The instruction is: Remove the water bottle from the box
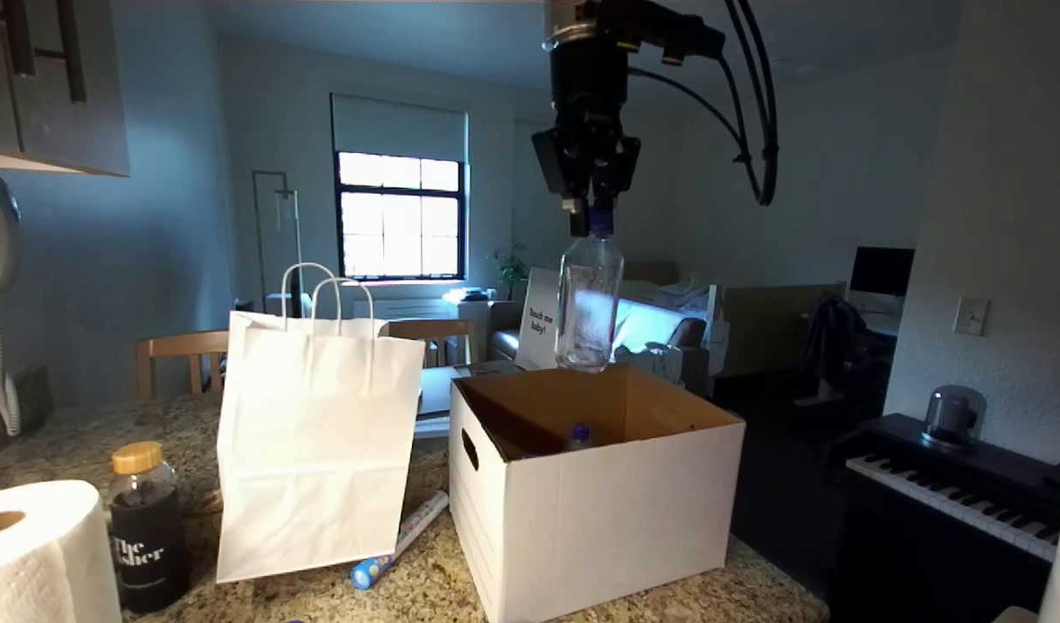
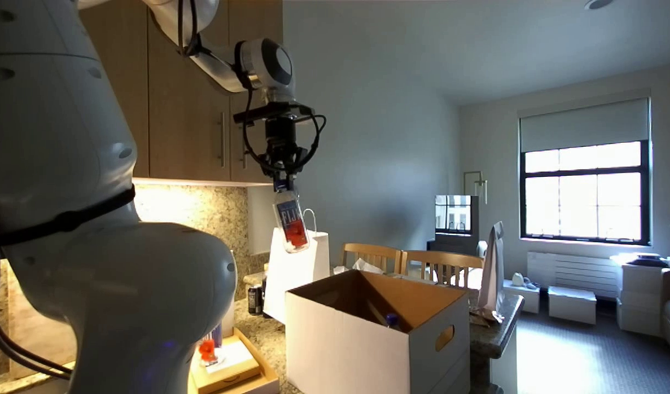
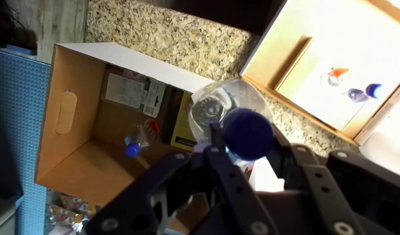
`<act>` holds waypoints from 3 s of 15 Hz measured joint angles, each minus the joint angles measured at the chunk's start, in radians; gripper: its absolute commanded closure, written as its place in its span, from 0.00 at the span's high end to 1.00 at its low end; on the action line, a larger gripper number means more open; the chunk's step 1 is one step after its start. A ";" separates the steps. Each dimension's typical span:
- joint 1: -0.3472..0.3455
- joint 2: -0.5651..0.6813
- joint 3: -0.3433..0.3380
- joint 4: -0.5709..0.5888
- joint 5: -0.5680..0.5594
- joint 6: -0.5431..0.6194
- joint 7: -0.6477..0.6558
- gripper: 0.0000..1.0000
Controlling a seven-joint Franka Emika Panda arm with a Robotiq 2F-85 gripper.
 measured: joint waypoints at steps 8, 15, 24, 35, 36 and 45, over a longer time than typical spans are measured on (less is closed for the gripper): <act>0.099 0.026 0.107 -0.260 -0.105 0.251 -0.130 0.14; 0.160 0.264 0.227 -0.299 -0.145 0.532 -0.047 0.14; 0.209 0.546 0.221 -0.271 -0.087 0.646 -0.045 0.13; 0.203 0.590 0.174 -0.296 0.060 0.689 -0.112 0.13; 0.203 0.585 0.169 -0.305 0.062 0.689 -0.112 0.13; 0.198 0.572 0.128 -0.363 0.077 0.708 -0.114 0.62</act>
